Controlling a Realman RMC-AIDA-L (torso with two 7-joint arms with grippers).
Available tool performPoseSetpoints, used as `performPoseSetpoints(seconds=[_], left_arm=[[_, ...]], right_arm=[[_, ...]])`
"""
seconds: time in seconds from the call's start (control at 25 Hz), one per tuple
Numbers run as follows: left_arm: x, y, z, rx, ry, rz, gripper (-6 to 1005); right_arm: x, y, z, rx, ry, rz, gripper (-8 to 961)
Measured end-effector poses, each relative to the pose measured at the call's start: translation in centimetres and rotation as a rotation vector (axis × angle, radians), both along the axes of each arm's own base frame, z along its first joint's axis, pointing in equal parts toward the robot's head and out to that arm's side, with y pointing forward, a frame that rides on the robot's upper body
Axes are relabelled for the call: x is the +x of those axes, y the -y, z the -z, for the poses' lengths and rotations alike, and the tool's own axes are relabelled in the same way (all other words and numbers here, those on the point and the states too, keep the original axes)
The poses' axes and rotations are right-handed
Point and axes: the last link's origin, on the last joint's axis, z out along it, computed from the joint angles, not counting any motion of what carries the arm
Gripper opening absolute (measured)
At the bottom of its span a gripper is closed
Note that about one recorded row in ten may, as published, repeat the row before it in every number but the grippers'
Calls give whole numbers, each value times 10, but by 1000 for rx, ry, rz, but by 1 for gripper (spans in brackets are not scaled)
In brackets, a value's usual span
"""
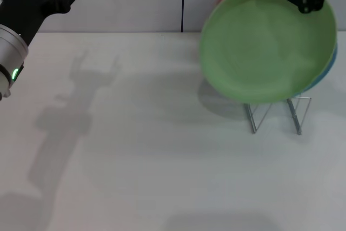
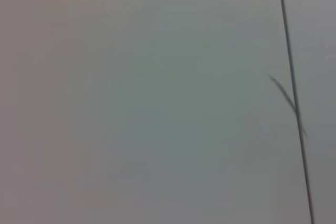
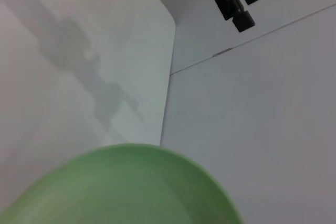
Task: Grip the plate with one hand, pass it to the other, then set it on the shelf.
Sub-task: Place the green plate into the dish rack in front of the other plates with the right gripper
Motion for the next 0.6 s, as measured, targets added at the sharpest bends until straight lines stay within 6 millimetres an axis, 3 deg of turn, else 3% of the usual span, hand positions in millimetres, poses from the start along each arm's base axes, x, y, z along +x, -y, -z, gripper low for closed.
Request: performPoseSetpoints(seconds=[0.6], left_arm=[[8,-1,8,-24,-5,21,859]], right_arm=[[4,3,-12,36,6,-26,22]])
